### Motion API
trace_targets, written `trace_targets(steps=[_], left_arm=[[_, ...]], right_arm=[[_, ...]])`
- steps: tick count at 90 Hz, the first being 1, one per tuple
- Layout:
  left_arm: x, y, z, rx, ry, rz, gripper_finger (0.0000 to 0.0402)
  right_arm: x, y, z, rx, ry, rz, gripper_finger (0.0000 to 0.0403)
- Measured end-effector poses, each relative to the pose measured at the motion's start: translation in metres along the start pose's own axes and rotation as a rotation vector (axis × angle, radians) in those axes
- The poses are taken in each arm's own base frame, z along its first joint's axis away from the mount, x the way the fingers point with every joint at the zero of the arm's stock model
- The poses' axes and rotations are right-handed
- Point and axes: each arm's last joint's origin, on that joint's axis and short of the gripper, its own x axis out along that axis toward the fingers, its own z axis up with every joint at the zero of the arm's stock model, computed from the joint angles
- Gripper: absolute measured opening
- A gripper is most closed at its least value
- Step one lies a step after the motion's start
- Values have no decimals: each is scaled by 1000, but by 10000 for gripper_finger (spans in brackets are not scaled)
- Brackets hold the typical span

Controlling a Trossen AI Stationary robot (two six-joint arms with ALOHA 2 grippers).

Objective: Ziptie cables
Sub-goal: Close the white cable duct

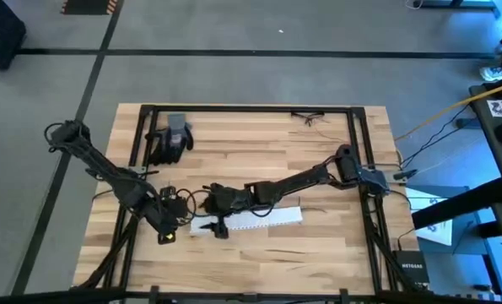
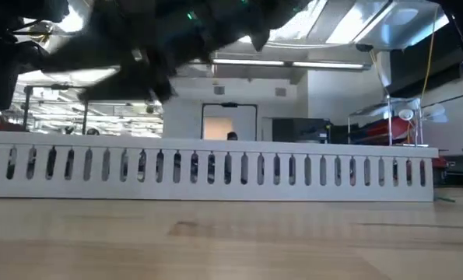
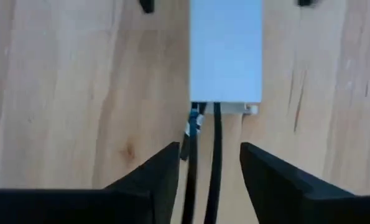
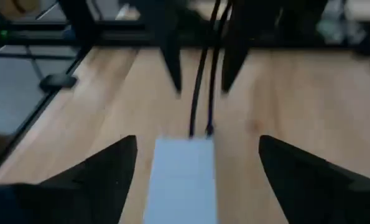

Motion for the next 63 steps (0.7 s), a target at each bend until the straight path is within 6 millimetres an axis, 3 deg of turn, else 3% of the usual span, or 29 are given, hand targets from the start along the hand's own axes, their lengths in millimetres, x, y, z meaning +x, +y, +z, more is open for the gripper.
trace_targets(steps=[33, 63], left_arm=[[0, -2, 5, -15, -68, -6, 166], [-2, -2, 11, -122, -206, 59, 166]], right_arm=[[32, -6, -24, -3, -168, -60, 255], [35, -3, -28, -7, -179, -21, 221]])
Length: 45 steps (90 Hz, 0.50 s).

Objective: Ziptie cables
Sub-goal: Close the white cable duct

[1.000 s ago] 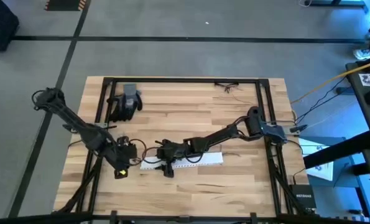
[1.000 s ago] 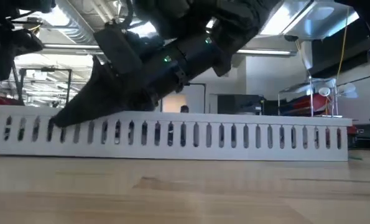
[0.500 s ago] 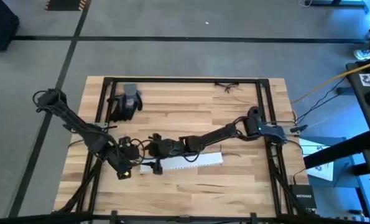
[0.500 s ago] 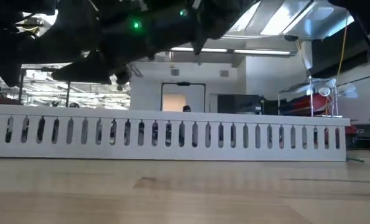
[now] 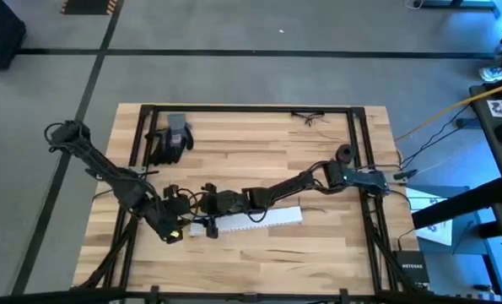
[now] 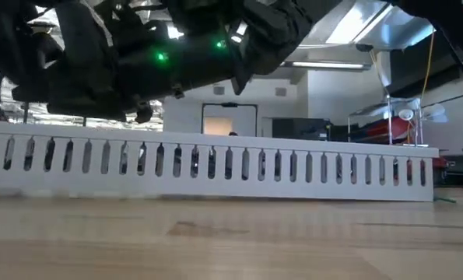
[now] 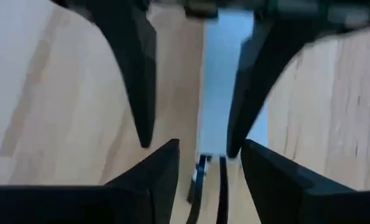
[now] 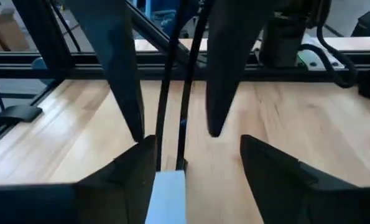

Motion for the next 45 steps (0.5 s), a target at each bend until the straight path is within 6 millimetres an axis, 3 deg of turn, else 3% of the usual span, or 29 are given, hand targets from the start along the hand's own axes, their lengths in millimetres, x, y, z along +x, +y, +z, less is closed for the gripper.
trace_targets(steps=[20, 45], left_arm=[[0, 3, 3, -183, -123, 88, 166], [-1, -1, 13, -249, -274, 86, 166]], right_arm=[[-1, 16, -3, -8, 9, -23, 220], [-1, 7, 3, 42, -68, -222, 220]])
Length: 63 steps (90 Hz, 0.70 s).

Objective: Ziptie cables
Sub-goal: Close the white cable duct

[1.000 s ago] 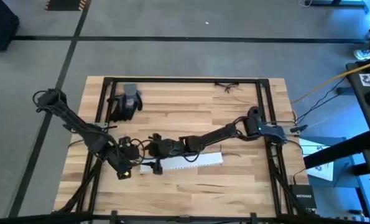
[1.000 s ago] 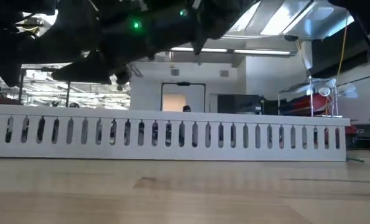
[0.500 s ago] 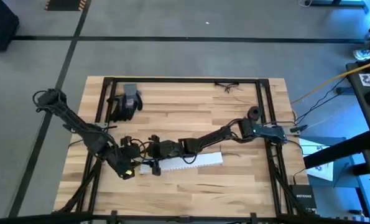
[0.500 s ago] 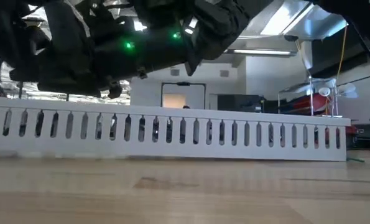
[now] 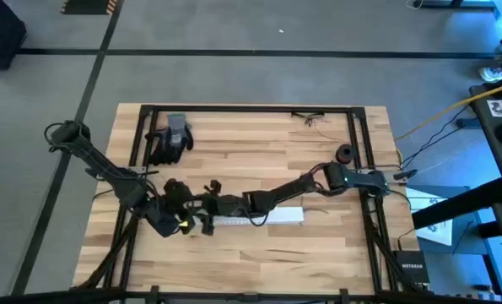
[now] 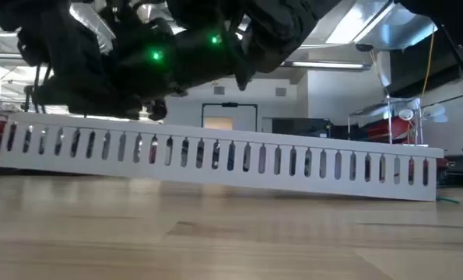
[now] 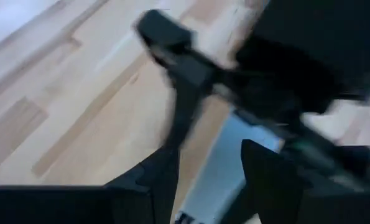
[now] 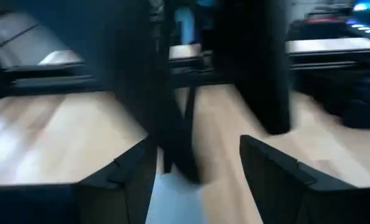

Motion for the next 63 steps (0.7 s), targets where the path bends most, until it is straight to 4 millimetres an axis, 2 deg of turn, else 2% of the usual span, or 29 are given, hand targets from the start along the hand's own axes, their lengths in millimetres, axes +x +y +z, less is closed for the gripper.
trace_targets(steps=[24, 32, 40, 54, 58, 63], left_arm=[[6, -3, 11, 30, -62, -30, 166], [7, -2, 12, 36, -61, -19, 166], [7, -2, 12, 44, -66, -15, 166], [7, -2, 12, 45, -72, -10, 166], [7, -2, 12, 44, -71, -11, 166], [6, -2, 12, 43, -72, -15, 166]], right_arm=[[-2, 4, 4, 28, -54, -66, 220], [-2, 2, 3, 24, -47, -100, 206], [-2, 2, 3, 24, -52, -102, 163], [-2, 4, 2, 6, -38, -87, 31], [-2, 4, 2, -15, -36, -88, 15], [-2, 6, 2, -35, -37, -93, 13]])
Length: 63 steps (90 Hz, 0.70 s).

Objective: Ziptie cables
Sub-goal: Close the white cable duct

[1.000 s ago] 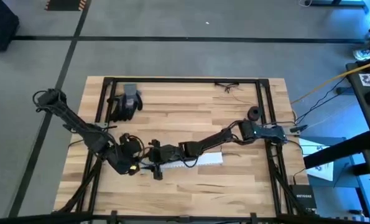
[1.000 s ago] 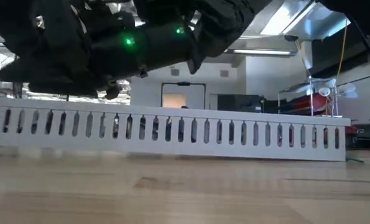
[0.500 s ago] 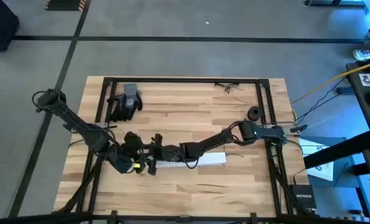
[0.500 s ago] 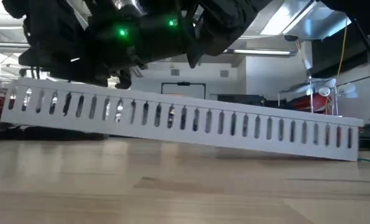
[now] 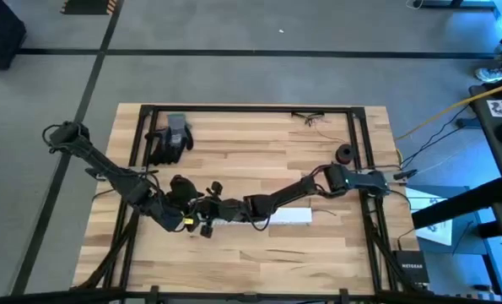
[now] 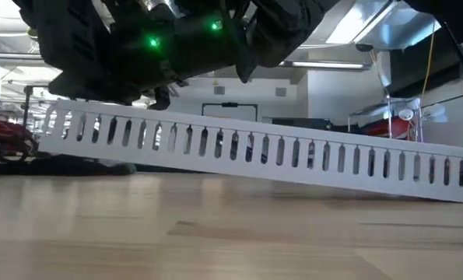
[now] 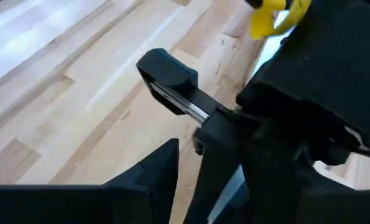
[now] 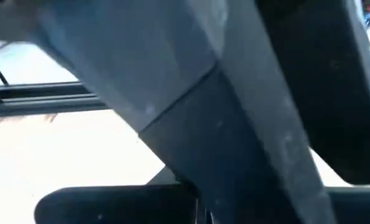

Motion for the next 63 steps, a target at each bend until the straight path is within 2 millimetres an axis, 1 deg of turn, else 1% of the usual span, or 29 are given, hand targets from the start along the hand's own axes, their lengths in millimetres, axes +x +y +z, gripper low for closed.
trace_targets(steps=[16, 33, 46, 51, 59, 63], left_arm=[[-5, 0, 2, -11, -6, -25, 166], [-12, 3, 7, -36, -19, -60, 167], [-19, 6, 11, -24, -21, -96, 167], [-24, 7, 13, -11, -22, -114, 167], [-31, 8, 16, -4, -16, -155, 167], [-34, 10, 18, -11, -5, -178, 167]], right_arm=[[-2, 3, 0, -36, 22, 2, 4], [-3, 0, -5, -44, 37, -16, 1], [-2, 1, -9, -44, 38, -15, 1], [0, 1, -15, -47, 45, -15, 1], [1, 1, -16, -42, 43, 0, 0], [1, 1, -20, -44, 51, -1, 0]])
